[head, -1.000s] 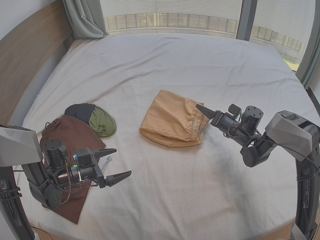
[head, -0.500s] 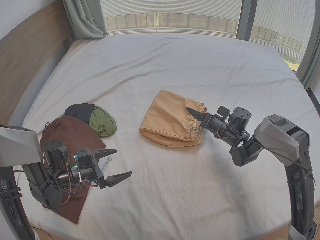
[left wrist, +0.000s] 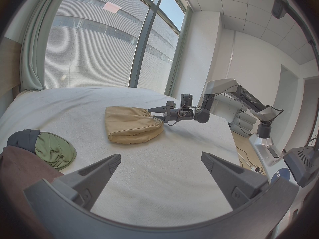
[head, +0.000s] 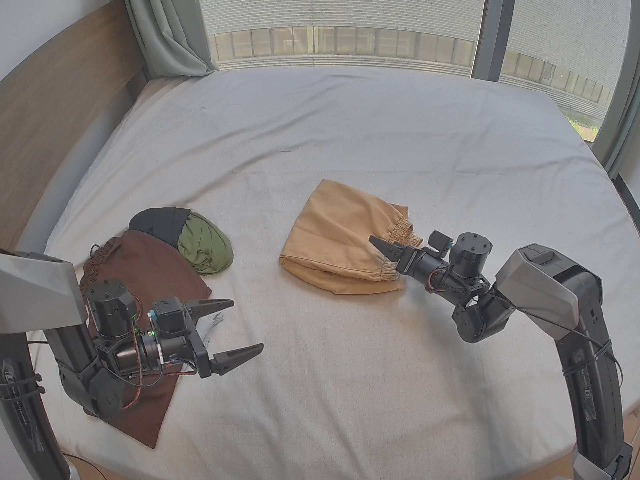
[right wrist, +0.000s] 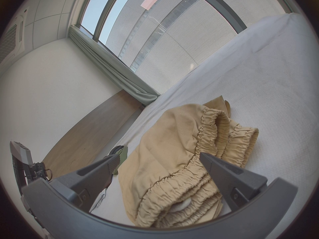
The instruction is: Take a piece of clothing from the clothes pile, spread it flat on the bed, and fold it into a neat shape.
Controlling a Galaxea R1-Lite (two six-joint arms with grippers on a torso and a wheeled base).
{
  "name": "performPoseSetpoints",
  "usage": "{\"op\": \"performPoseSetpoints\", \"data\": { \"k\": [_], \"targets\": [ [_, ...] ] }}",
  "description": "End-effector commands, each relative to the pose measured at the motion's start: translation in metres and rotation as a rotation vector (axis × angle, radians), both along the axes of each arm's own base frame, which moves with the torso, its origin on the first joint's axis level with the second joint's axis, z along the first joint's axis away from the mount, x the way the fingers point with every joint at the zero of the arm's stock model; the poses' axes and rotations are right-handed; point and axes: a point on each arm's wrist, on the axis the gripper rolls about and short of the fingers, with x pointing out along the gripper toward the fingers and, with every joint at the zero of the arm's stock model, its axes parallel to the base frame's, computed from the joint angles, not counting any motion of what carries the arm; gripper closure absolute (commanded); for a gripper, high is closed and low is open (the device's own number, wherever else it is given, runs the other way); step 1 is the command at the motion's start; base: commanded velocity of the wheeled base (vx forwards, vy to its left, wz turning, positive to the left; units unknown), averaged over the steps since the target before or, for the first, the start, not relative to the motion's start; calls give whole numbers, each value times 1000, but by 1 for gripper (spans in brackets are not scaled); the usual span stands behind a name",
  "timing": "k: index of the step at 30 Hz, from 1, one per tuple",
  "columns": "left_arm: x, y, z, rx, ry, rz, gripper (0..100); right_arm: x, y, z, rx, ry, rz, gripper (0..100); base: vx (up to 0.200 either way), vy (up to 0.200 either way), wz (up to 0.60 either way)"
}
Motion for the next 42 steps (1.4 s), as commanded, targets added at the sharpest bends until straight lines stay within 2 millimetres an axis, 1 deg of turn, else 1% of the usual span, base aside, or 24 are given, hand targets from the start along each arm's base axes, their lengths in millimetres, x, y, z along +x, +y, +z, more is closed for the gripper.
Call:
{"op": "performPoseSetpoints", "data": {
  "k": [1,7,11,12,13,14,15,16,17,19,22,24,25,26,27,28,30,34,37,38,39,40,41,42],
  "targets": [
    [0,0,0,0,0,0,0,0,0,-10,-5,20,0,0,0,0,0],
    [0,0,1,0,-3,3,0,-1,-1,-4,-1,8,-3,0,0,0,0],
    [-2,-2,9,-5,-28,-6,0,-10,-3,46,24,-71,-16,0,0,0,0],
    [-2,-2,9,-5,-31,-6,0,-13,-2,54,27,-81,-16,0,0,0,0],
    [-3,-3,11,-6,-36,-8,0,-20,-3,71,33,-108,-14,0,0,0,0],
    [-3,-3,12,-7,-39,-11,0,-26,-3,82,36,-126,-10,0,0,0,0],
    [-3,-3,12,-7,-39,-11,0,-26,-3,82,36,-126,-10,0,0,0,0],
    [-4,-4,14,-9,-46,-16,0,-36,-3,95,32,-151,-5,0,0,0,0],
    [-5,-7,20,-14,-69,-28,0,-51,-5,110,20,-179,-2,0,0,0,0],
    [-6,-10,24,-19,-82,-40,0,-64,-8,121,-20,-208,-7,0,0,0,0],
    [-10,-16,25,-20,-86,-66,0,-81,-19,136,-124,-290,-32,0,0,0,0],
    [-13,-20,33,-26,-112,-81,0,-92,-23,146,-161,-328,-40,0,0,0,0],
    [-15,-21,37,-30,-122,-86,0,-100,-25,151,-185,-341,-49,0,0,0,0],
    [-16,-22,40,-33,-134,-92,0,-107,-28,153,-205,-351,-55,0,0,0,0],
    [-16,-22,40,-33,-134,-92,0,-107,-28,153,-205,-351,-55,0,0,0,0],
    [-20,-25,50,-42,-167,-104,0,-121,-33,156,-259,-372,-71,0,0,0,0],
    [-24,-24,58,-49,-192,-104,0,-133,-43,154,-329,-390,-95,0,0,0,0],
    [-27,-21,62,-50,-202,-92,0,-155,-71,147,-462,-396,-153,0,0,0,0],
    [-36,-21,66,-53,-207,-105,0,-177,-81,147,-482,-372,-165,0,0,0,0],
    [-40,-23,71,-62,-222,-123,0,-184,-84,148,-483,-369,-167,0,0,0,0],
    [-48,-30,79,-80,-239,-156,0,-192,-87,150,-486,-367,-173,0,0,0,0],
    [-48,-30,79,-80,-239,-156,0,-192,-87,150,-486,-367,-173,0,0,0,0],
    [-57,-37,86,-96,-253,-183,0,-207,-91,153,-488,-368,-178,0,0,0,0],
    [-59,-37,87,-98,-255,-185,0,-210,-91,154,-487,-370,-177,0,0,0,0]
  ]
}}
